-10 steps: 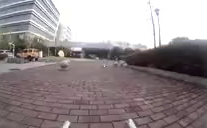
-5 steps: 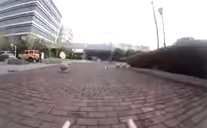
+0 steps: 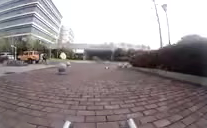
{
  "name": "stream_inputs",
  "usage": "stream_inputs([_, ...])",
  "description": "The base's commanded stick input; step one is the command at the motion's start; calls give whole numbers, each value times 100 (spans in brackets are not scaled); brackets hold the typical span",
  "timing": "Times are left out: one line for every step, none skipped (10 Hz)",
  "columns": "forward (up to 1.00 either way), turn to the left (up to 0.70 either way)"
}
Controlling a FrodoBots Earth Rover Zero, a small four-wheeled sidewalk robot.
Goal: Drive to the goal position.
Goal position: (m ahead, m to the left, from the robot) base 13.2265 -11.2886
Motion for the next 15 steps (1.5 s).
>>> stream_inputs([70, 0])
stream_inputs([70, 0])
stream_inputs([70, 0])
stream_inputs([70, 0])
stream_inputs([70, 0])
stream_inputs([70, 0])
stream_inputs([70, 0])
stream_inputs([70, 0])
stream_inputs([70, 0])
stream_inputs([70, 0])
stream_inputs([70, -1])
stream_inputs([70, -2])
stream_inputs([70, -2])
stream_inputs([70, -3])
stream_inputs([70, -3])
